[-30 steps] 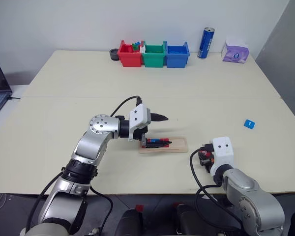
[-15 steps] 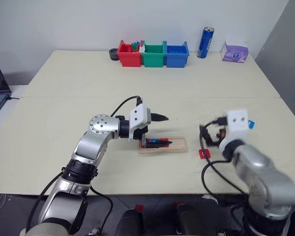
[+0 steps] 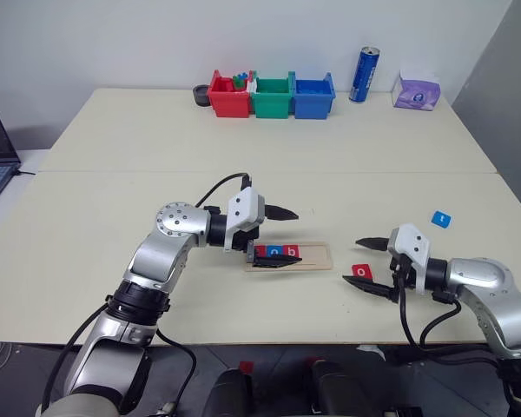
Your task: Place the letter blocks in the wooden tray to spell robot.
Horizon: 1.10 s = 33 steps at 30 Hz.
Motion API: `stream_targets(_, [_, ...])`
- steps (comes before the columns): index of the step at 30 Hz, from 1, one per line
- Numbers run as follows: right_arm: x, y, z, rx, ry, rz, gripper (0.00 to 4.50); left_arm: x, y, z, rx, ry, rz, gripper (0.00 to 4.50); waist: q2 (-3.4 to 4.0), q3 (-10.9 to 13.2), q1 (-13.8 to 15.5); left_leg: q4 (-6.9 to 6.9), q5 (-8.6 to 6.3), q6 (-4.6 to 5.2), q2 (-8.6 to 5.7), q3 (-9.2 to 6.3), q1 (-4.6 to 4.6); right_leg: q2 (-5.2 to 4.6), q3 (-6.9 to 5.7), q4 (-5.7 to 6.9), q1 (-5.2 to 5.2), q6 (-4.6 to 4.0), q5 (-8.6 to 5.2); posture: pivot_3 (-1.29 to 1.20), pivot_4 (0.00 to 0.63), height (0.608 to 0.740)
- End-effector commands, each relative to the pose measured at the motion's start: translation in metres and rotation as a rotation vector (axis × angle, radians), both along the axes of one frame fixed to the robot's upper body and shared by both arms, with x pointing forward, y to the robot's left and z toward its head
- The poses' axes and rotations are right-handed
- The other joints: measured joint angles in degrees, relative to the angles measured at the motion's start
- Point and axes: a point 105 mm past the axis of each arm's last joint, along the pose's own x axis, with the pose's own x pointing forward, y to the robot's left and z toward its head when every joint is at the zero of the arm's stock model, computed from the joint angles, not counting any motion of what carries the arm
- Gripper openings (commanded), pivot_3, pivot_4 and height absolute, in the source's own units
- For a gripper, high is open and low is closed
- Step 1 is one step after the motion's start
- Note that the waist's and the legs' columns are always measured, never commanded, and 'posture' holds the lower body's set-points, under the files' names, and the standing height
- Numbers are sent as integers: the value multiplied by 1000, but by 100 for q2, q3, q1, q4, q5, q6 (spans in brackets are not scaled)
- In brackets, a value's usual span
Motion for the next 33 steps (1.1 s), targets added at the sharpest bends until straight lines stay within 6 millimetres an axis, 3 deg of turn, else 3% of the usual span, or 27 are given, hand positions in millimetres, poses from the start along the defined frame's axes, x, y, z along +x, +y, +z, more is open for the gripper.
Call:
stream_targets(1, [3, -4, -3, -80, -59, 81, 4487, -4, -1, 9, -4, -33, -26, 4500, 0, 0, 1, 1, 0, 0, 0, 0, 0, 0, 0, 0, 0, 0, 0, 0, 150, 740])
stream_targets(9, [17, -11, -12, -92, -24, 99, 4487, -3, -2, 11, -3, -39, -24, 4500, 0, 0, 15, 4, 1, -1, 0, 0, 0, -2, -1, 0, 1, -1, 1, 0, 150, 740])
stream_targets(16, [17, -30, -23, -148, 15, 106, 4487, -3, -2, 12, -4, -38, -29, 4500, 0, 0, 20, 5, 1, -1, 0, 0, 0, -5, -1, 0, 2, -1, 1, 0, 150, 740])
stream_targets(22, [16, -34, -24, -156, 24, 116, 4487, -5, -3, 11, -5, -29, -44, 4500, 0, 0, 21, 8, 1, -2, -1, -2, 2, -8, 0, 1, 7, -1, 1, 0, 150, 740])
stream_targets(25, [15, -36, -25, -160, 30, 121, 3932, -10, -4, 12, -13, -11, -73, 4500, 0, 0, 24, 8, 1, -2, -2, -2, 2, -9, 0, 0, 8, -1, 1, 0, 150, 740])
stream_targets(32, [15, -37, -24, -157, 33, 122, 1499, -30, -2, 12, -5, 67, -166, 4500, 0, 0, 23, 10, 1, -2, -1, -2, 3, -10, 1, 3, 8, -1, 1, 0, 150, 740])
stream_targets(33, [15, -37, -24, -157, 33, 121, 1450, -32, -1, 12, 2, 73, -175, 4500, 0, 0, 23, 10, 1, -2, -1, -2, 4, -10, 1, 4, 8, -1, 1, 0, 150, 740])
